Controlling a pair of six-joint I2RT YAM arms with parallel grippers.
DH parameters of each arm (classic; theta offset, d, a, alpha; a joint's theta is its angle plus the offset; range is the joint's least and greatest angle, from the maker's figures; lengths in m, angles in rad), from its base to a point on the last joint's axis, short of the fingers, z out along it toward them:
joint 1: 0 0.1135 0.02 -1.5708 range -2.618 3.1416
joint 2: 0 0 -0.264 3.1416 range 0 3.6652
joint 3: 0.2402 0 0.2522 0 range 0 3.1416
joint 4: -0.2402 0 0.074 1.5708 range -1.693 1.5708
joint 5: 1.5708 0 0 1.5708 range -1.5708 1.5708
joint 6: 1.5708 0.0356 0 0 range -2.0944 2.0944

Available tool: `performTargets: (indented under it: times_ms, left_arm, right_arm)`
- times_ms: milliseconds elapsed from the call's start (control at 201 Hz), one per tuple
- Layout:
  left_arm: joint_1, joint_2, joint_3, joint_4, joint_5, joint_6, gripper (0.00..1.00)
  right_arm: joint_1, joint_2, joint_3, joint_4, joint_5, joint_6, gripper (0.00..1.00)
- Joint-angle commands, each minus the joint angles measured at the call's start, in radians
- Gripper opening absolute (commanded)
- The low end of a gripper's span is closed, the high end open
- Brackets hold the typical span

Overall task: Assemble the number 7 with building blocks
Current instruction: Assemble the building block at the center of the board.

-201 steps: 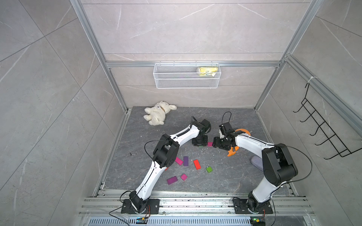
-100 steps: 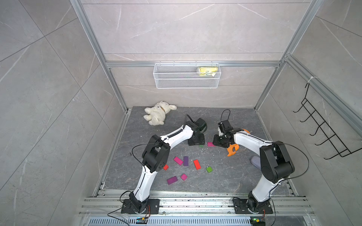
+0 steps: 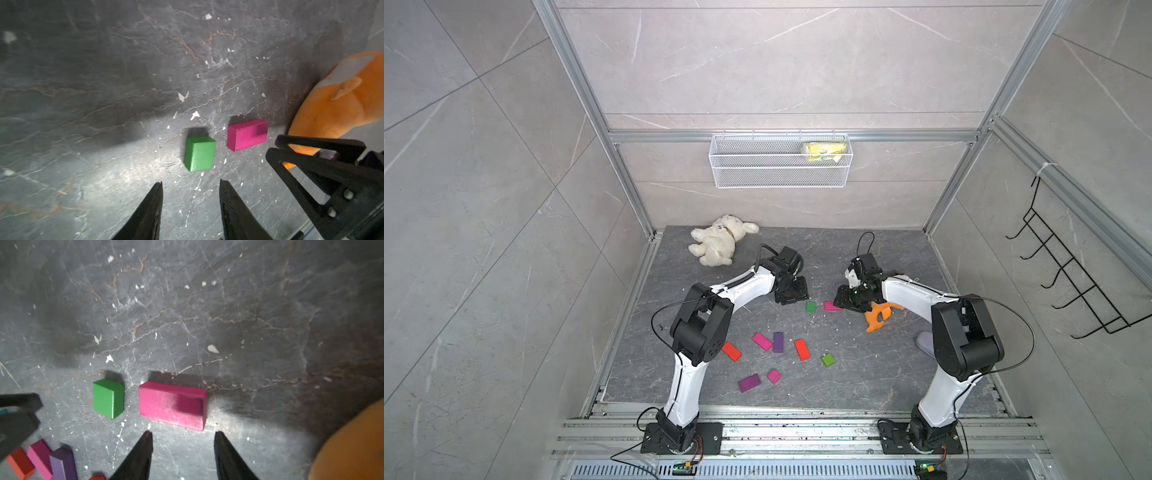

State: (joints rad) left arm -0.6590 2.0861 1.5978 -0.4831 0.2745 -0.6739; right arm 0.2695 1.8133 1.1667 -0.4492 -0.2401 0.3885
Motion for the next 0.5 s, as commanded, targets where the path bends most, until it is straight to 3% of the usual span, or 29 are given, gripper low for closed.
performTargets:
  times_ms: [0,144,493]
  left_arm:
    - [-0.002,0.006,-0.018,0.084,0.078,0.016,0.47]
    - [0.002,0.037,-0.017,0.080,0.095,-0.001,0.39]
    - [0.004,0.068,-0.033,0.120,0.103,-0.038,0.33]
  right_arm:
    - [-0.011,0.020,0.002,0.023,-0.038,0.004,0.49]
    - [-0.016,0.053,0.029,-0.005,-0.036,-0.001,0.45]
    - [-0.014,0.081,0.019,0.014,-0.046,0.007,0.42]
